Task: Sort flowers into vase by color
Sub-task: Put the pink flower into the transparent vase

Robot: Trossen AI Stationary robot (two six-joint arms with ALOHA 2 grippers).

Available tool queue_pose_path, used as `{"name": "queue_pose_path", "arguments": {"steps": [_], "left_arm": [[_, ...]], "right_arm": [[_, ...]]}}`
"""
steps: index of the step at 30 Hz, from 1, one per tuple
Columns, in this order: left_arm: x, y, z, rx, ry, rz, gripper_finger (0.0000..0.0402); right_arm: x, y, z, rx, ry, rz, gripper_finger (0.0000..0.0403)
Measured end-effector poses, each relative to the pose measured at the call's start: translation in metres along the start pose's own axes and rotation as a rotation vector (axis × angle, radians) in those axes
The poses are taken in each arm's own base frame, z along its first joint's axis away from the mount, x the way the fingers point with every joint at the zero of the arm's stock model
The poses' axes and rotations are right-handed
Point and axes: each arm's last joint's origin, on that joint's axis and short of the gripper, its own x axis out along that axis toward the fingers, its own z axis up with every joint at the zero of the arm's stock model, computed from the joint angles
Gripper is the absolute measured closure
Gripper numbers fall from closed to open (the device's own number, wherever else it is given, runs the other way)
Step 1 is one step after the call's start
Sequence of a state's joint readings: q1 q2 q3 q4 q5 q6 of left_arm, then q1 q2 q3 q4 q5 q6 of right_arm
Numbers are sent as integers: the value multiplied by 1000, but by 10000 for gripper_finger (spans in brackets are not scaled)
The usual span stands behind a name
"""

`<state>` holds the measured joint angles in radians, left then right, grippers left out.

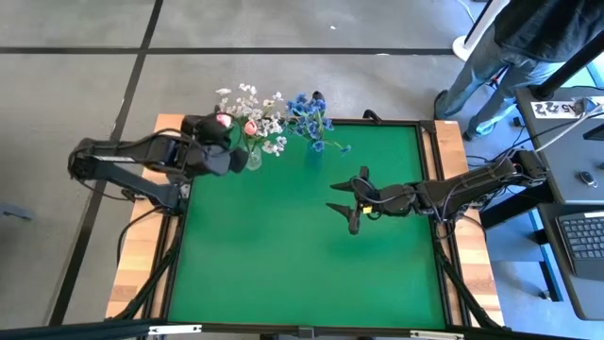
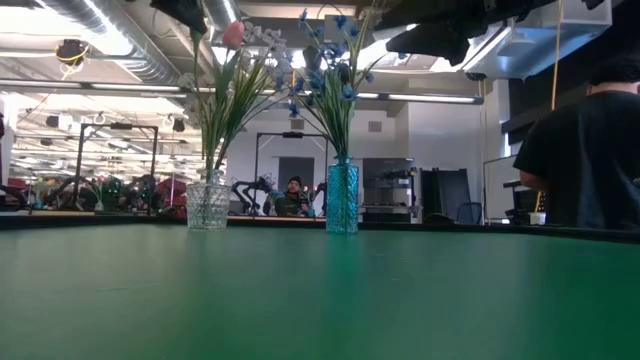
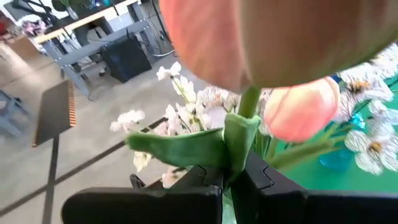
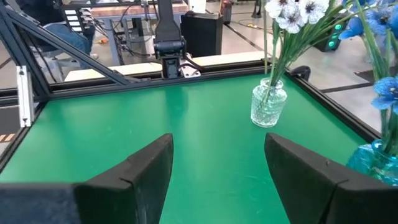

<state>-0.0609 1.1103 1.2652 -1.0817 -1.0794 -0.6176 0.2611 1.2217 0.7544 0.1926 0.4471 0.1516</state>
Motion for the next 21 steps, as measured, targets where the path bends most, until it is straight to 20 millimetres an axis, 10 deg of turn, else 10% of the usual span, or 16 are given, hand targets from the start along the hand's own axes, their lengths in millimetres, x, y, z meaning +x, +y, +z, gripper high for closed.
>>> {"name": "queue_pose_path", "arguments": {"steps": [11, 21], "left_arm": [[21, -6, 6, 11, 44, 9, 399], [61, -29, -37, 69, 159, 95, 399]], "right_arm": [[2, -1, -6, -17, 42, -22, 150], [1, -1, -9, -10, 76, -18, 150]]}}
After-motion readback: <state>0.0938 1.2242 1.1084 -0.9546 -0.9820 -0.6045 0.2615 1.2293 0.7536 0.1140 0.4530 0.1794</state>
